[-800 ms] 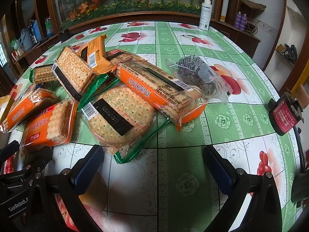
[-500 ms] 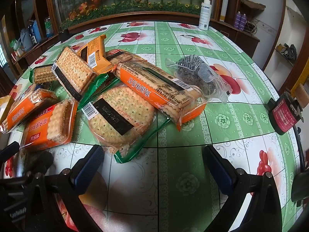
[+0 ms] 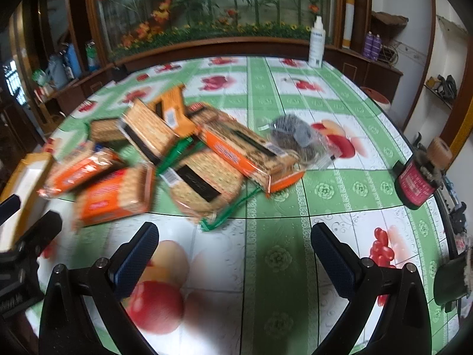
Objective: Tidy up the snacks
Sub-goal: 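Move the left gripper toward the blue-and-white cracker pack in the pile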
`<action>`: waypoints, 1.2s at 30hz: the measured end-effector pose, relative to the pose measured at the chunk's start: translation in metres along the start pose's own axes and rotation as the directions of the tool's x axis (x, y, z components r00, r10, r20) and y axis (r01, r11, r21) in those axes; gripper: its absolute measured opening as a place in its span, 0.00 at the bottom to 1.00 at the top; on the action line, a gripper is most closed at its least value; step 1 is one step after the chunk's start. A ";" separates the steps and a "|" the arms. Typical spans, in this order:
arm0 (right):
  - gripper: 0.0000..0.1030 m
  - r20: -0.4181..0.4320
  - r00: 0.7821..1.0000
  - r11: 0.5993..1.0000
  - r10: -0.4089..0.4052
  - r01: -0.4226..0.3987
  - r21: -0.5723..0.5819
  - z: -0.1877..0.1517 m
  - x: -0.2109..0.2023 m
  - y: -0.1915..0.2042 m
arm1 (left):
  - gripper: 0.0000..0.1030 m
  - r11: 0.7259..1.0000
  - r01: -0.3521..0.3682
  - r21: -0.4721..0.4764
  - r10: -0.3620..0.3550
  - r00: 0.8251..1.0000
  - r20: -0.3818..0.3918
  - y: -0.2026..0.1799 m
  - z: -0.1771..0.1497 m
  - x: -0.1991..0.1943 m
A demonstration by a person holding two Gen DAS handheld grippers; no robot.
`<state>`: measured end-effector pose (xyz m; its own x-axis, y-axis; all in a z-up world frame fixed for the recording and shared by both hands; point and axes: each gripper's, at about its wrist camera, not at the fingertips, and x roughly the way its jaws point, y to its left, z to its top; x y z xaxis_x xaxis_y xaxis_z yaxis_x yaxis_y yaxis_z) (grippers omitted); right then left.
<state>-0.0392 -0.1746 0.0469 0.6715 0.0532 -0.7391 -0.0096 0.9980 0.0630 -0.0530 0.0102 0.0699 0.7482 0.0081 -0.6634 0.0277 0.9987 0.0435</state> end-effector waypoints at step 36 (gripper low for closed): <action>1.00 0.003 0.987 0.982 0.161 -0.160 -0.104 0.016 -0.003 0.045 | 1.00 0.998 0.009 -0.057 -0.014 0.996 -0.083 0.067 0.044 0.031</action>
<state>-0.0300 -0.1307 0.0631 0.6632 0.2130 -0.7175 -0.1940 0.9748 0.1101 0.0008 0.0756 0.0852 0.6905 -0.0018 -0.7233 -0.0033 1.0000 -0.0056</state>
